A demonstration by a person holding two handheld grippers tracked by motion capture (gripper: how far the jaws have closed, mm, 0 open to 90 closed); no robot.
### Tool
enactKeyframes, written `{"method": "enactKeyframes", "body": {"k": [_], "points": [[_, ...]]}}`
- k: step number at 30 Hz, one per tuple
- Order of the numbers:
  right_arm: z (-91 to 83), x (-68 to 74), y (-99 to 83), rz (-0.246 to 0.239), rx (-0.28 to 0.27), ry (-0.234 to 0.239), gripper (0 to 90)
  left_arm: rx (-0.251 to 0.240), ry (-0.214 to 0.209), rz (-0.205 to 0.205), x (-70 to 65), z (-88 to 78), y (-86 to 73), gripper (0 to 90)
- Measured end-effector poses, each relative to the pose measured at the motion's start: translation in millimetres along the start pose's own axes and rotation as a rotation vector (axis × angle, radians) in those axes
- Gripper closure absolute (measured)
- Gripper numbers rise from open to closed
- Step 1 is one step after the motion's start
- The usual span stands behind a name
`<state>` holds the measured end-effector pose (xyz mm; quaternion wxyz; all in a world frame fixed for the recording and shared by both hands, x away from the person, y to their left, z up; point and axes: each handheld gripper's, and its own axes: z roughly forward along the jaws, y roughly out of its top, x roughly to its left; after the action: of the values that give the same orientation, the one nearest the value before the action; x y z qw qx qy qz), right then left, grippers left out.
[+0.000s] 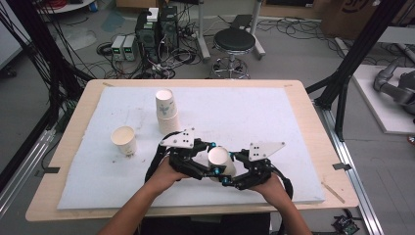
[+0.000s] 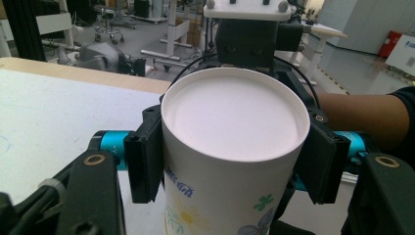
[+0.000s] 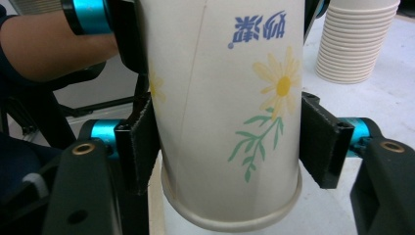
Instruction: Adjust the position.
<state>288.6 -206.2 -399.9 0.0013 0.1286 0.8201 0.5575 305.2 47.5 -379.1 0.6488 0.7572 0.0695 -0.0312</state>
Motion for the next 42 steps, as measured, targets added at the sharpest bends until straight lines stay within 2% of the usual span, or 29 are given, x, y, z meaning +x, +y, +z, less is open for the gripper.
{"method": "enactKeyframes", "body": {"k": [2, 3, 5, 6, 14, 22, 32, 37, 42], "points": [[-0.2, 1.2, 1.4, -0.02, 0.006, -0.007, 34.3, -0.008, 0.005, 0.029, -2.8, -0.6, 0.4, 35.3], [-0.5, 2.1, 2.2, -0.024, 0.011, -0.003, 34.6, -0.012, 0.022, 0.042, -4.7, -1.0, 1.0, 31.2], [-1.3, 2.4, 2.7, -0.033, 0.025, -0.003, 35.3, 0.012, 0.06, 0.033, -6.2, -2.5, 2.9, 13.5], [-1.9, 2.3, 2.7, -0.034, 0.031, -0.004, 35.6, 0.026, 0.06, 0.038, -5.7, -4.7, 3.3, 12.5], [-6.8, 0.8, 8.8, -0.084, 0.115, -0.048, 36.2, 0.097, 0.095, 0.03, -2.1, -27.9, 5.0, 12.5], [-3.7, -4.8, 23.3, -0.122, 0.232, -0.044, 36.1, 0.157, 0.112, 0.04, -0.1, -35.7, 8.3, 12.6], [11.4, -3.3, 36.2, -0.178, 0.404, -0.037, 35.9, 0.262, 0.091, 0.042, 1.5, -28.8, 7.2, 12.7], [19.2, -1.3, 42.5, -0.202, 0.482, -0.034, 35.8, 0.318, 0.074, 0.063, 1.1, -22.9, 7.5, 13.7], [26.3, 0.3, 46.9, -0.214, 0.557, -0.03, 35.8, 0.345, 0.067, 0.069, 1.0, -18.0, 6.5, 14.5]]}}
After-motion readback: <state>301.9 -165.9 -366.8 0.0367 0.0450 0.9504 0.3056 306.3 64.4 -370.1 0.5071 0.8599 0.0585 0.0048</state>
